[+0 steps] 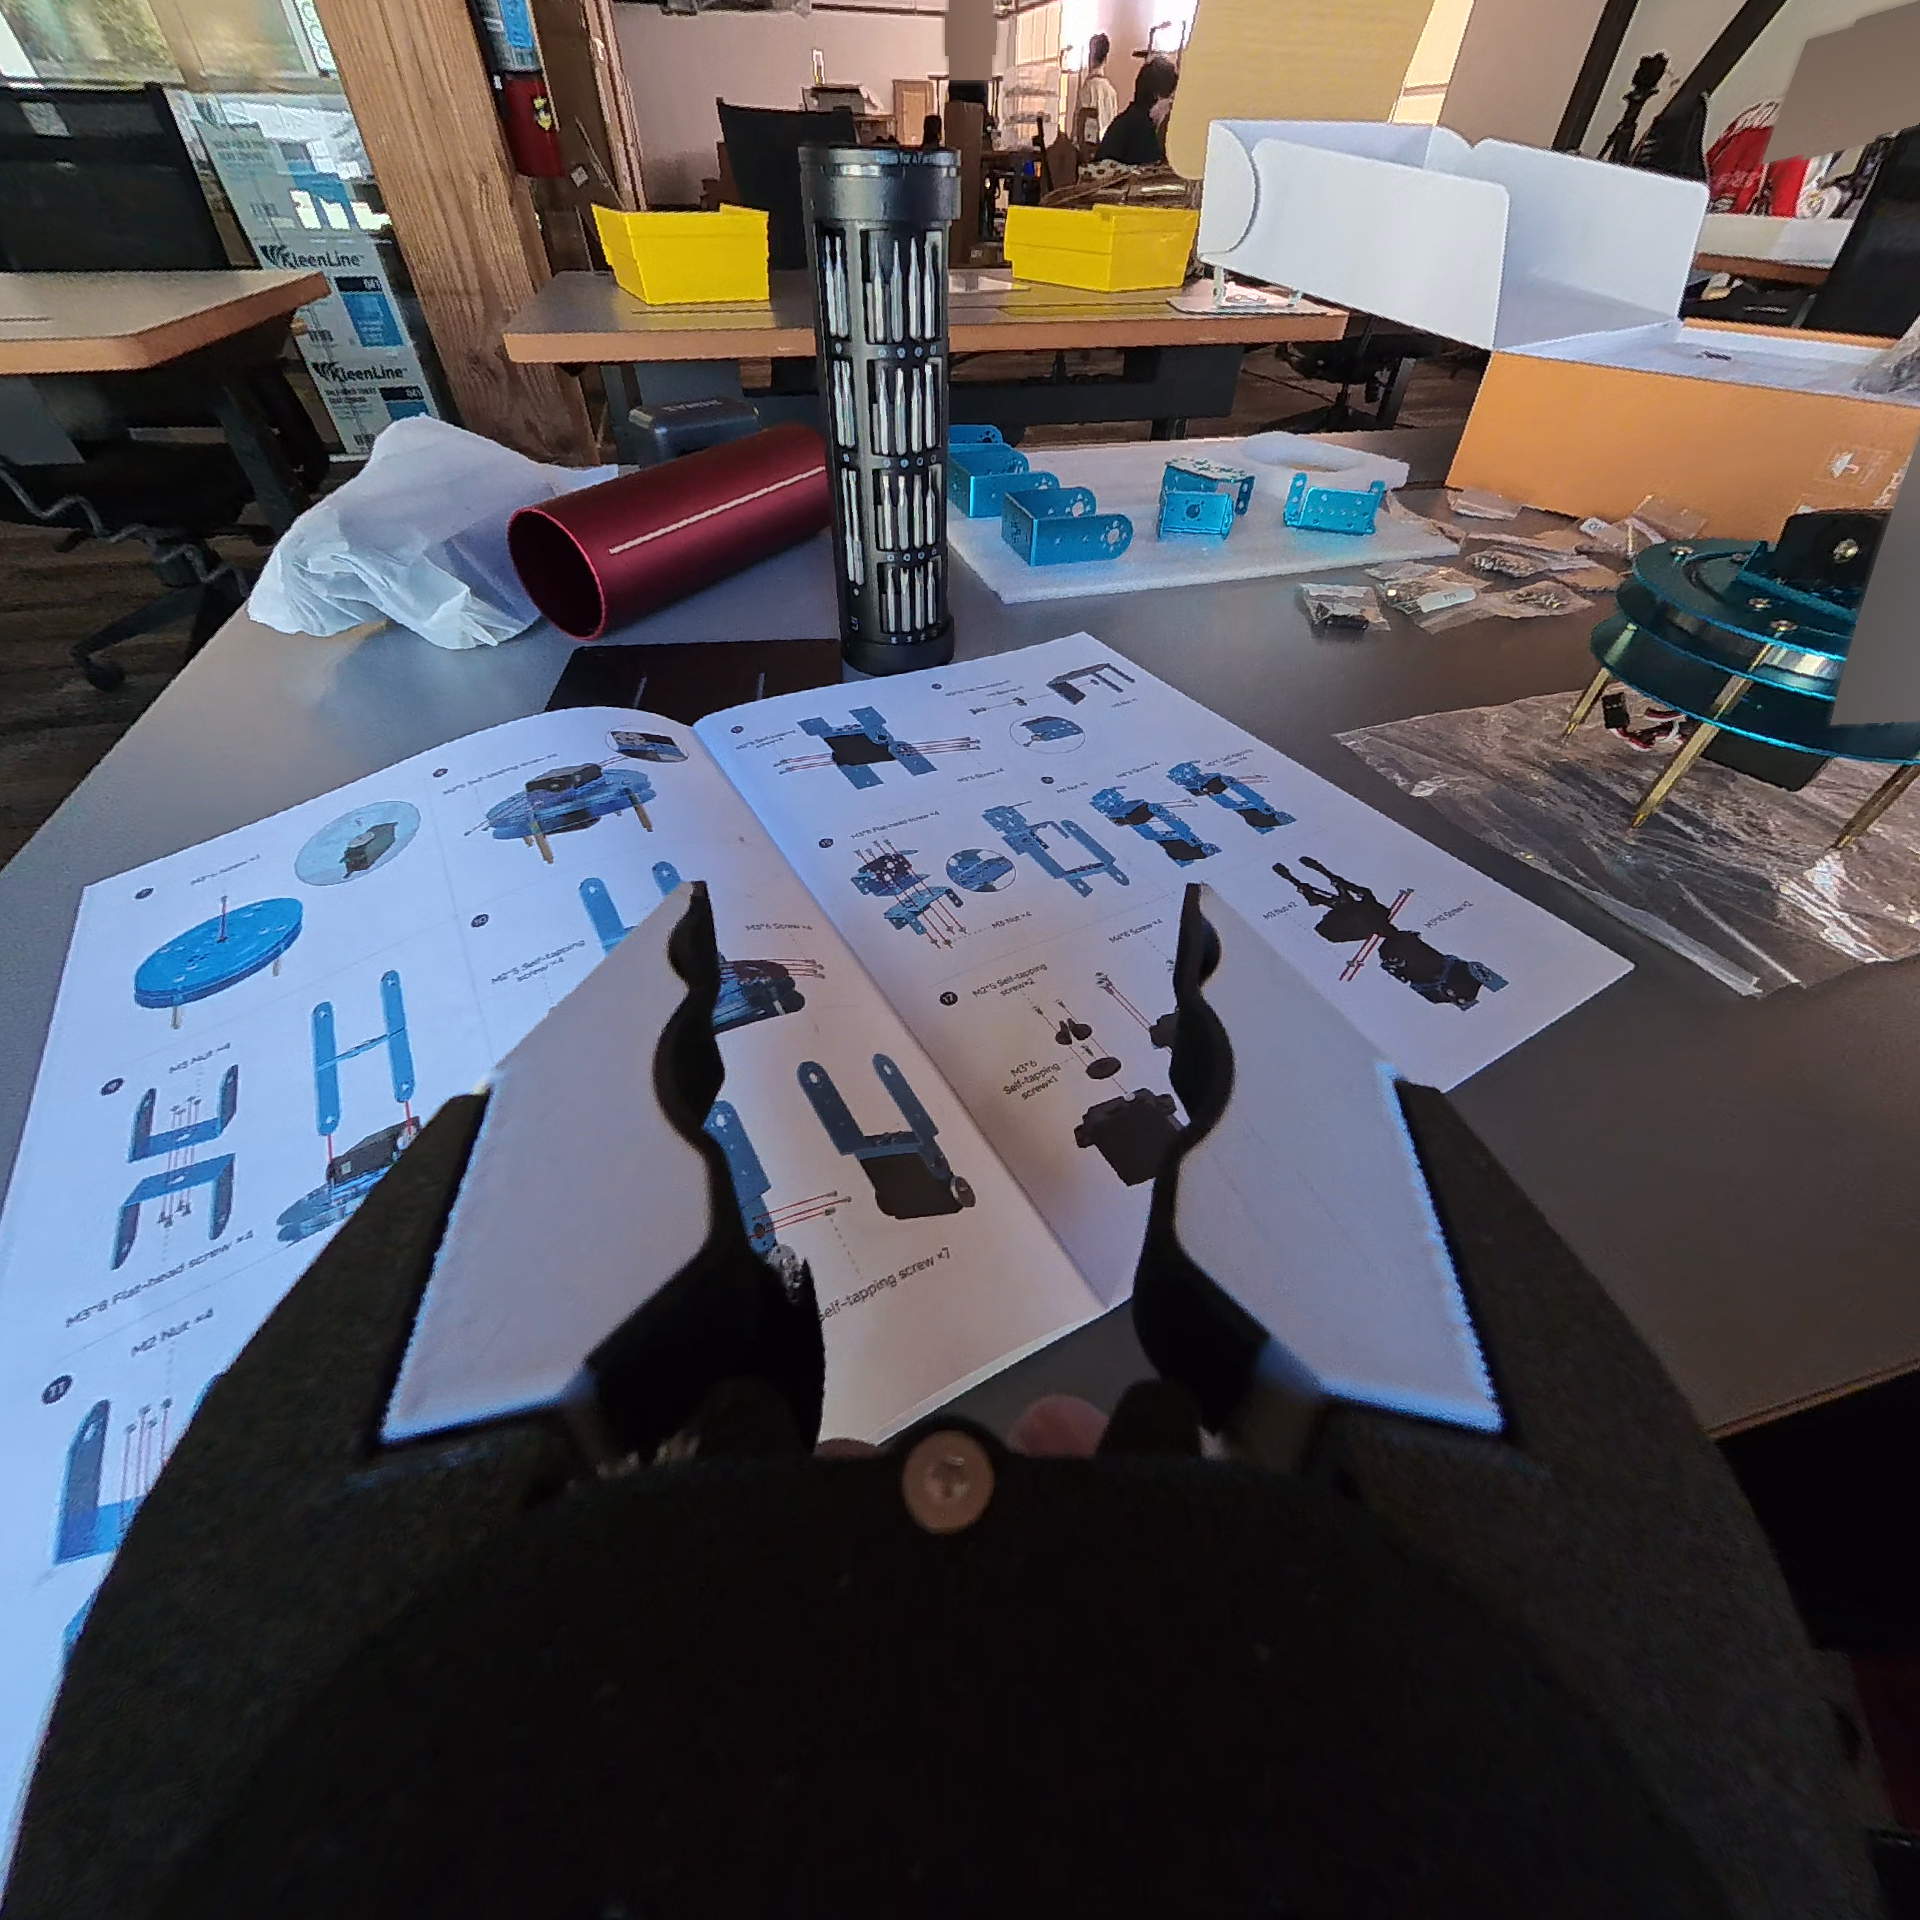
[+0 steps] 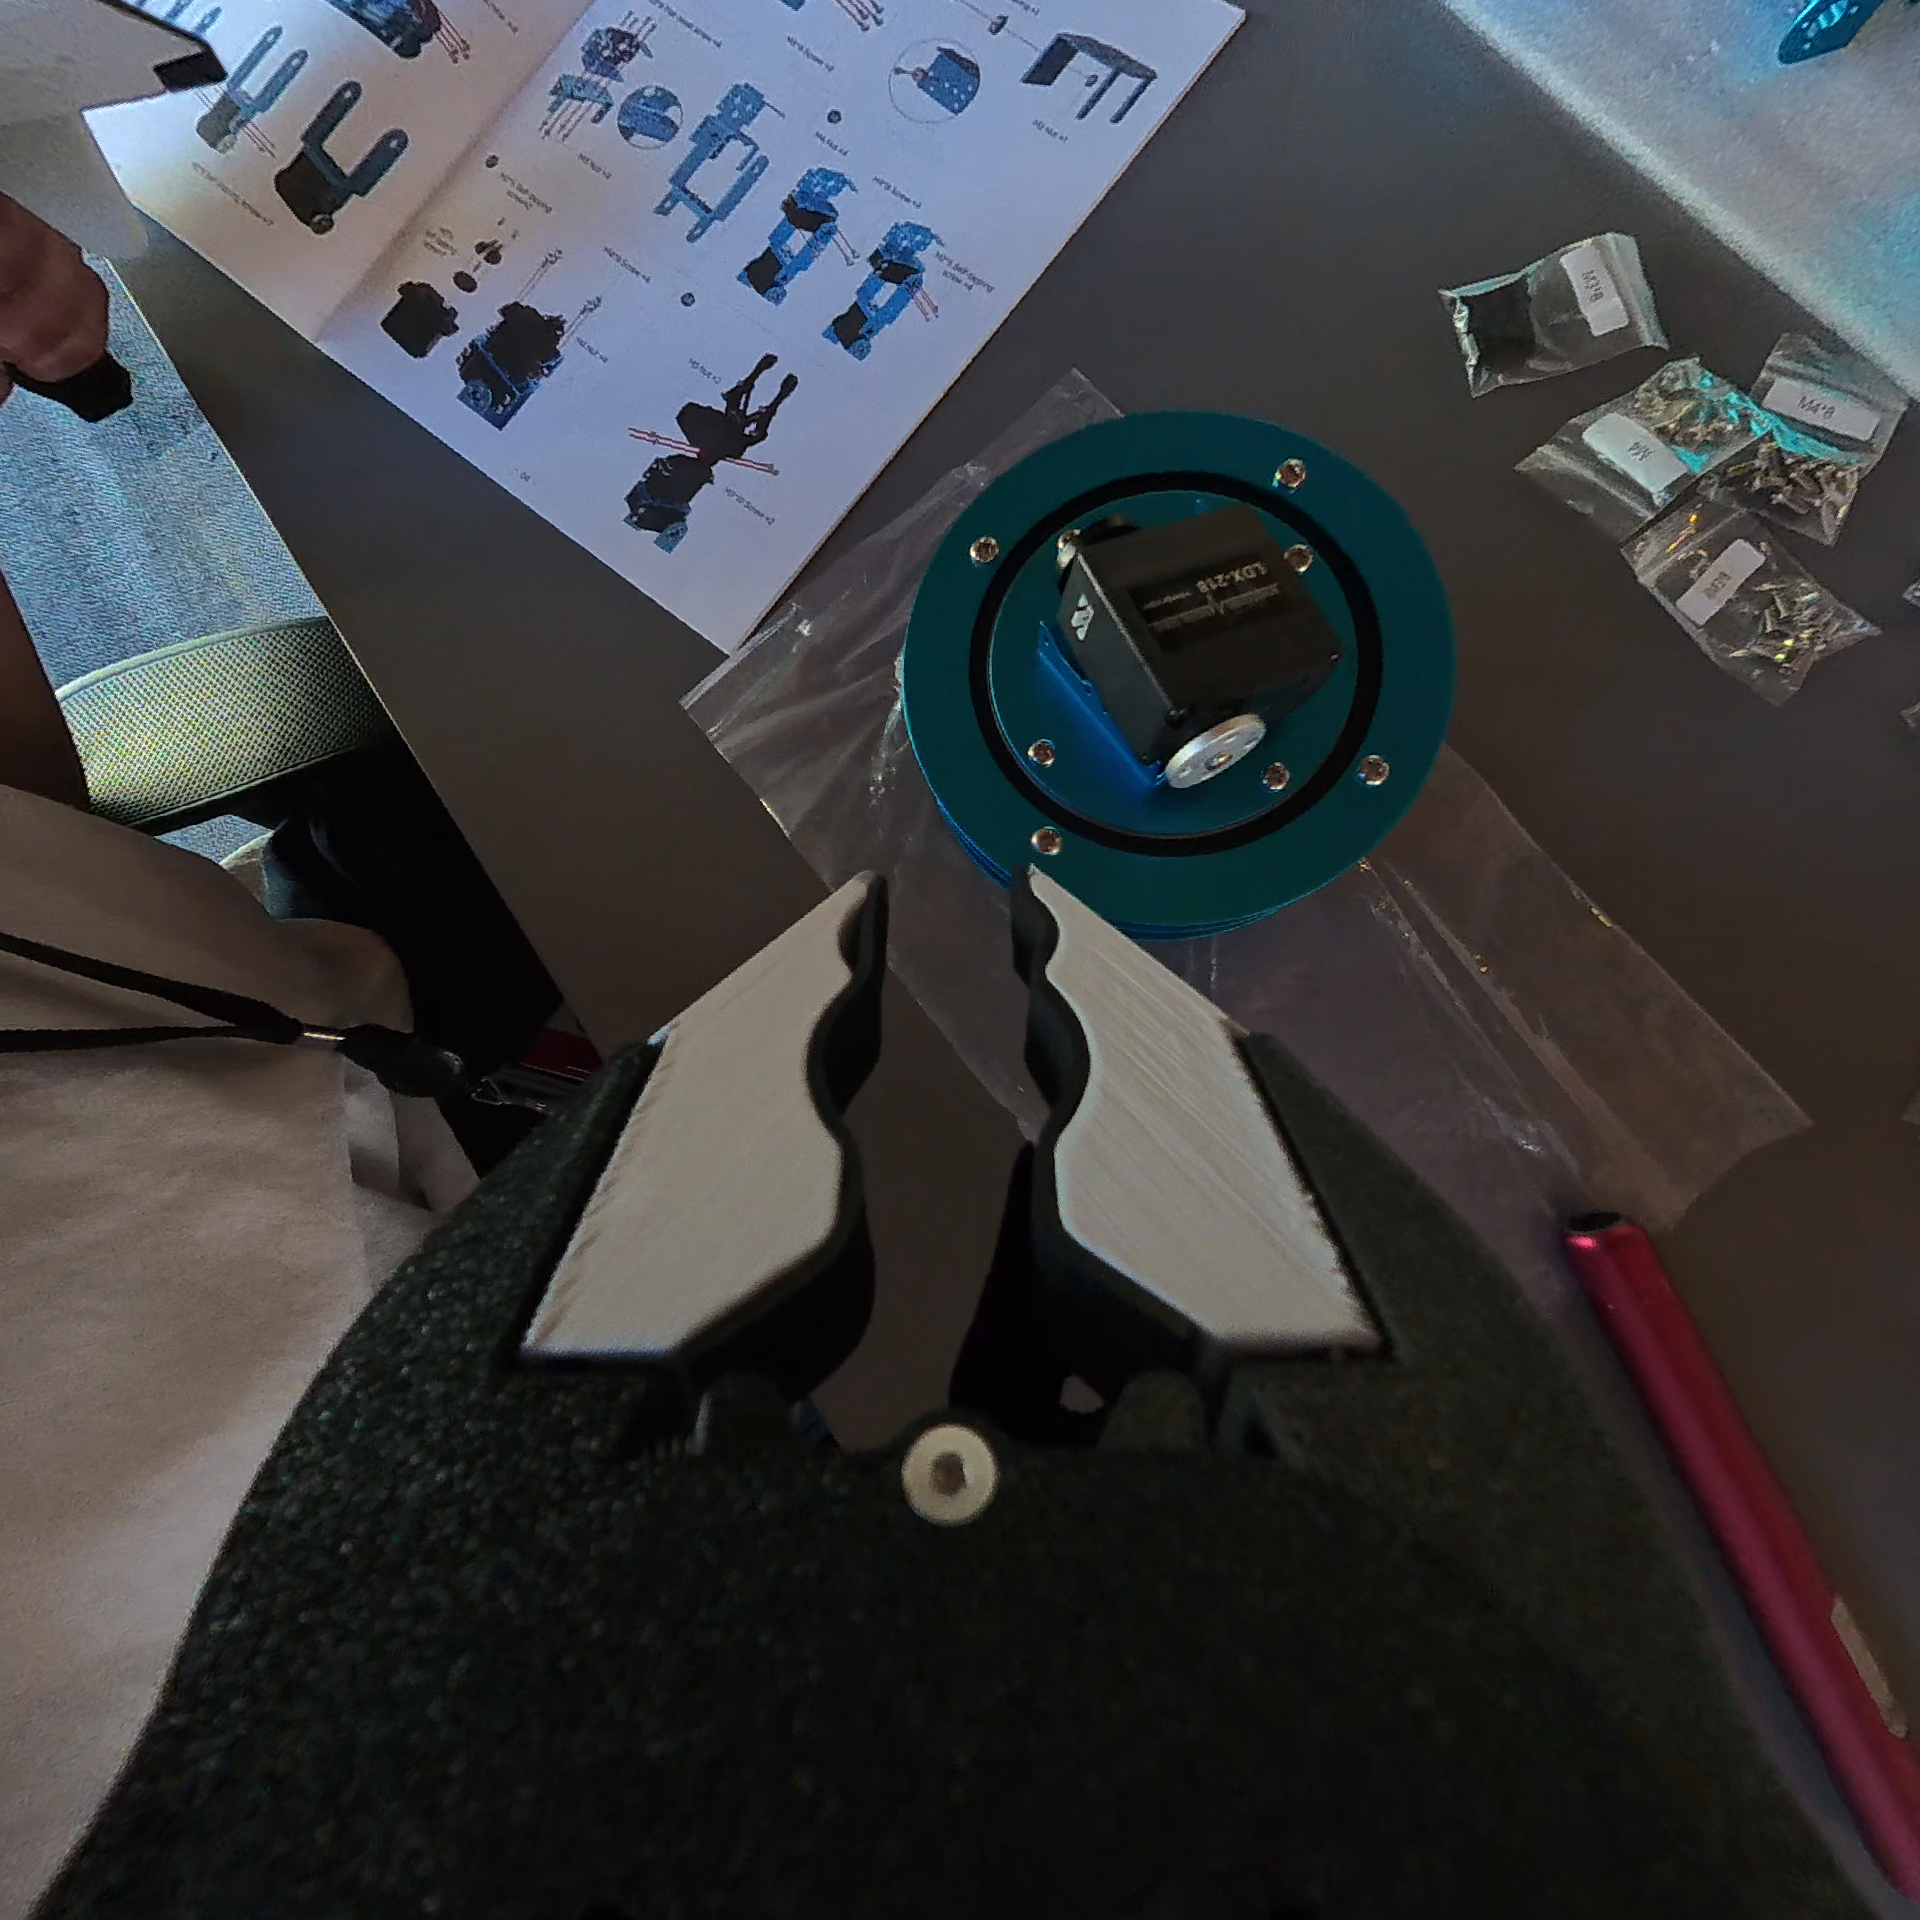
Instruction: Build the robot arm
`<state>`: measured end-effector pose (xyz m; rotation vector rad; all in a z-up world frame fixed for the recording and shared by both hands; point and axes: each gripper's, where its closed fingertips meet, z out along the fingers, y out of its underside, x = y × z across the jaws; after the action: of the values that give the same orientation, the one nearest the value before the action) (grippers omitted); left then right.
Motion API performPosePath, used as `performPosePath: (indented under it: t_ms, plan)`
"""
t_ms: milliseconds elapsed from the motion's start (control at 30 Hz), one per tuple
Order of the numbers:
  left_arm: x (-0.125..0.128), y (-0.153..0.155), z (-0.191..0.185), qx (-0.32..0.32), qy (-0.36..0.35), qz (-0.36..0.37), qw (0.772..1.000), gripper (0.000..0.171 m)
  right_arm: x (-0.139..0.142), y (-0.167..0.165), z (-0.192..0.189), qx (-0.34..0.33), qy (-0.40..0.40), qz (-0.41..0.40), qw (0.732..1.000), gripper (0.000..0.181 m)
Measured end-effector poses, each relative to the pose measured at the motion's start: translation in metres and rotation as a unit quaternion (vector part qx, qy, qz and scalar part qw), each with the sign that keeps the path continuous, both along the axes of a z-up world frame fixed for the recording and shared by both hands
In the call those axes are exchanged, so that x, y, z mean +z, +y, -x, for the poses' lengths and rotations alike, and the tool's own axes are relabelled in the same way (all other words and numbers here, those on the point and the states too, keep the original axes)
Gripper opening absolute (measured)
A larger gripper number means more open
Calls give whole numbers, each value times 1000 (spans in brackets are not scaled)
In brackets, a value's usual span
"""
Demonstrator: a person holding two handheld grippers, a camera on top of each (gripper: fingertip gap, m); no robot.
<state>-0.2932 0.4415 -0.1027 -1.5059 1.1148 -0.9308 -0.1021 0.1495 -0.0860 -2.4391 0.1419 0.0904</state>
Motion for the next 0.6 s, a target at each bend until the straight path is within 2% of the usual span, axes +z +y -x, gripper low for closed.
performPosePath:
  t_ms: [133, 200, 267, 333, 400, 467, 600]
  plan:
    - [-2, 1, 0, 0, 2, 1, 1000, 88, 4, 0, 0, 12, 3, -6, 1000, 24]
    - [-4, 2, -1, 0, 4, 3, 1000, 88, 8, 0, -4, 37, -22, -3, 999, 34]
    - [-6, 2, -2, -3, 6, 4, 1000, 88, 11, -1, -7, 96, -62, 13, 993, 47]
    - [-8, 1, -2, -4, 12, -1, 1000, 88, 8, -8, -16, 179, -129, 60, 973, 69]
    - [-8, 3, 0, 2, 16, -14, 1000, 88, 11, -5, -28, 249, -183, 79, 948, 62]
    - [-5, 2, 1, 1, 13, -22, 1000, 88, 16, 3, -36, 318, -200, 78, 924, 51]
    - [7, -10, -2, -24, -19, -12, 999, 88, 22, 24, -53, 404, -169, 86, 895, 51]
